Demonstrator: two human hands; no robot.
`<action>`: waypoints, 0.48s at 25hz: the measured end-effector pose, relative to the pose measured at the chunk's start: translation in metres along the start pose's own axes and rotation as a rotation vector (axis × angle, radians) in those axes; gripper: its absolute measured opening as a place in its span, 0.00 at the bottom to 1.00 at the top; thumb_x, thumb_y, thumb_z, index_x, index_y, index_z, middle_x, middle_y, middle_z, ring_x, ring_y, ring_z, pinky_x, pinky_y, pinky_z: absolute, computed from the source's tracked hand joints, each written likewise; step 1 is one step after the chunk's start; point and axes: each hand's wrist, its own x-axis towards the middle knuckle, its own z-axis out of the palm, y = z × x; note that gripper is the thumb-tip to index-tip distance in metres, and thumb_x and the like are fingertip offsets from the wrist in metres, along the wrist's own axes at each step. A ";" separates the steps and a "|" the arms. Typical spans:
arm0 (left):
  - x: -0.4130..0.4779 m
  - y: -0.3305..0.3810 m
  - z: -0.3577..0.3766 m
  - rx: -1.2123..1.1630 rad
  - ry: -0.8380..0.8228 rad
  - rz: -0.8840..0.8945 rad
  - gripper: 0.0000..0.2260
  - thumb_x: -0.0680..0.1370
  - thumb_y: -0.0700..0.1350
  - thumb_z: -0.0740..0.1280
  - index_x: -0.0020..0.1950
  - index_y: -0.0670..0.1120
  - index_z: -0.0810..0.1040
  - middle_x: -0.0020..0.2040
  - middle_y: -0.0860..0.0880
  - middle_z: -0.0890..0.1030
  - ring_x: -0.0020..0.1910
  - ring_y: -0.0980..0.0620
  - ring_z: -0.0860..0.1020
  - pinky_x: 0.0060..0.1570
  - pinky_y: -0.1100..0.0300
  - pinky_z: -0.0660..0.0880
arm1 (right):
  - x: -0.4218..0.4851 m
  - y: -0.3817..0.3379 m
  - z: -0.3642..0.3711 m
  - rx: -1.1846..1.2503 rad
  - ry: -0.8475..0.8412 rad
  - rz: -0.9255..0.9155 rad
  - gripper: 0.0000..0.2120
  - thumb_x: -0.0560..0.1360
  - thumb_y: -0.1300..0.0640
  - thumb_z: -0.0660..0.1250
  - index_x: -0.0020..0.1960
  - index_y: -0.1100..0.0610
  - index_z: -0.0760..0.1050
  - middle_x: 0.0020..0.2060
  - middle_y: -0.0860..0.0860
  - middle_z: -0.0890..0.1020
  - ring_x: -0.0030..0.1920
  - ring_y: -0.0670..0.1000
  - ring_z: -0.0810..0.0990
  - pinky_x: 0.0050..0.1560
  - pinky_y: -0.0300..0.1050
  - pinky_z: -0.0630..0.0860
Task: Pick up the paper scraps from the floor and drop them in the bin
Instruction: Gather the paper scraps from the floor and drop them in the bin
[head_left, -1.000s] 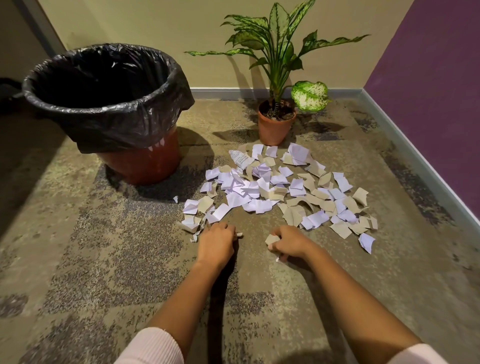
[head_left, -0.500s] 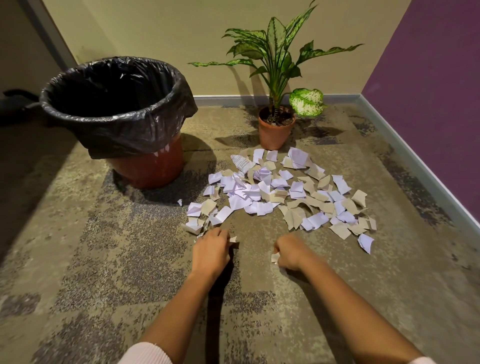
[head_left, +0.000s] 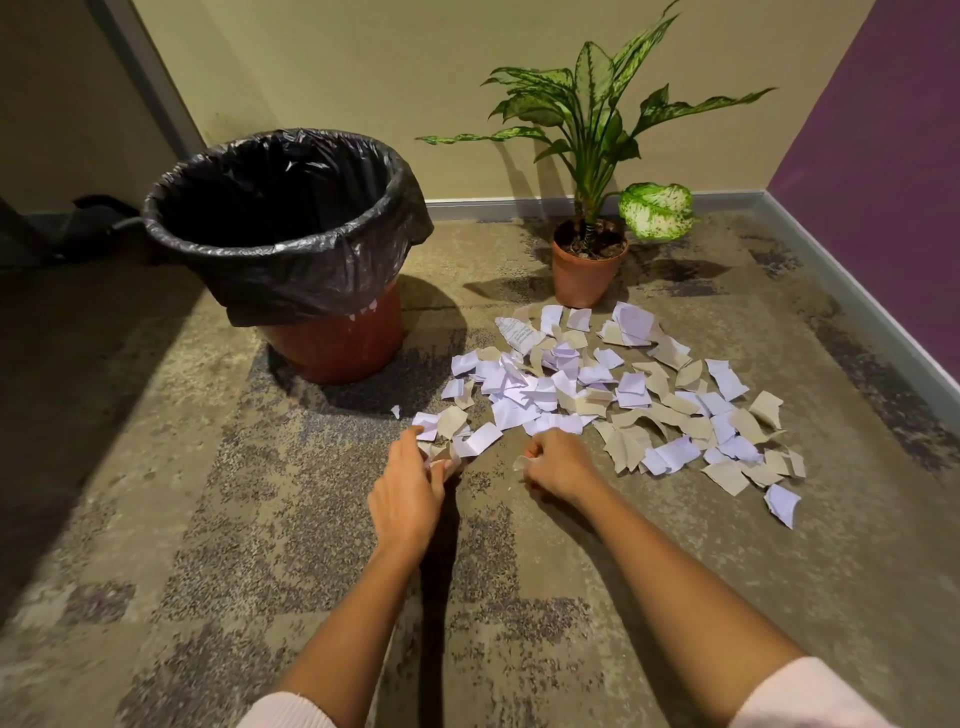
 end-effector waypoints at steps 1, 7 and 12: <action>0.002 -0.004 -0.001 0.008 -0.031 -0.031 0.31 0.74 0.60 0.69 0.70 0.52 0.61 0.61 0.48 0.73 0.51 0.44 0.80 0.42 0.50 0.75 | 0.006 -0.011 0.002 0.065 0.010 0.004 0.04 0.72 0.65 0.65 0.40 0.60 0.78 0.38 0.60 0.85 0.40 0.59 0.85 0.43 0.53 0.82; 0.022 -0.021 0.001 0.159 -0.283 -0.106 0.64 0.57 0.66 0.78 0.78 0.54 0.38 0.69 0.42 0.59 0.57 0.38 0.77 0.49 0.45 0.77 | 0.039 -0.048 0.012 0.185 -0.011 0.035 0.20 0.71 0.66 0.70 0.63 0.58 0.75 0.50 0.60 0.82 0.49 0.60 0.83 0.51 0.55 0.82; 0.059 -0.024 0.006 0.173 -0.413 -0.087 0.63 0.60 0.62 0.79 0.79 0.52 0.38 0.72 0.40 0.57 0.61 0.34 0.75 0.56 0.43 0.75 | 0.050 -0.052 0.021 0.357 -0.093 -0.071 0.18 0.69 0.67 0.72 0.57 0.57 0.78 0.44 0.54 0.82 0.49 0.53 0.81 0.54 0.52 0.80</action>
